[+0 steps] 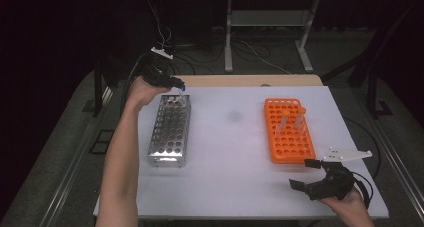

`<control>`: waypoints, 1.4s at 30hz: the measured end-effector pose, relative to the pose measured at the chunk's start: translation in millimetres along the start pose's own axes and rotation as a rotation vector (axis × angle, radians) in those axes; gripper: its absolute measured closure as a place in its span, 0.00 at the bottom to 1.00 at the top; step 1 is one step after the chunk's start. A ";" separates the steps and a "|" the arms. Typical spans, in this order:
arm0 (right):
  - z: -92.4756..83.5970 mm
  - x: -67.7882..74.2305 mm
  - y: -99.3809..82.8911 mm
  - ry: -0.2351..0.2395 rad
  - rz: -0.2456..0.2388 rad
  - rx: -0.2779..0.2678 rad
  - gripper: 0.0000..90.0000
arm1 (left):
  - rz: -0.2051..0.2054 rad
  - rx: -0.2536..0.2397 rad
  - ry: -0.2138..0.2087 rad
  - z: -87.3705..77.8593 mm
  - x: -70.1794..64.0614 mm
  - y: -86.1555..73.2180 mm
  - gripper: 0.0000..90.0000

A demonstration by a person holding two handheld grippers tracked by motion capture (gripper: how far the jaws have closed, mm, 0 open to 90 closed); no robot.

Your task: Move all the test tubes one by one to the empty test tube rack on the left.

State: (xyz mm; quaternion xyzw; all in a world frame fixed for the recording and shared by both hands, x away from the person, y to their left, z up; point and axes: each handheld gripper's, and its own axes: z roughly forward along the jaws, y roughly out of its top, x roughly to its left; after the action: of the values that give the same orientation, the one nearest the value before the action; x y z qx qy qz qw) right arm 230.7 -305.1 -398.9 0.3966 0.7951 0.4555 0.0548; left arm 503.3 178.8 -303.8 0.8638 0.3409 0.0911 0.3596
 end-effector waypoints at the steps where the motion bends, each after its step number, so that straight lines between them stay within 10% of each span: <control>1: -0.2 -0.1 -0.1 0.000 0.000 0.000 0.00 | 0.000 0.003 -0.001 1.4 -0.3 -0.6 0.83; 23: 0.5 -1.5 -0.1 0.001 0.004 -0.002 0.00 | -0.013 0.016 -0.008 25.6 0.7 -22.6 0.82; 42: -3.7 -0.7 7.2 -0.007 -0.009 -0.006 0.00 | -0.079 -0.041 -0.028 -19.8 -24.7 -28.2 0.35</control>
State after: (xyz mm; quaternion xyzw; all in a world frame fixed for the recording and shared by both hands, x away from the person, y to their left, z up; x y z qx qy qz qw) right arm 233.8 -306.1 -391.4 0.3947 0.7952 0.4563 0.0608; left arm 462.1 188.1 -306.6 0.8433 0.3677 0.0718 0.3853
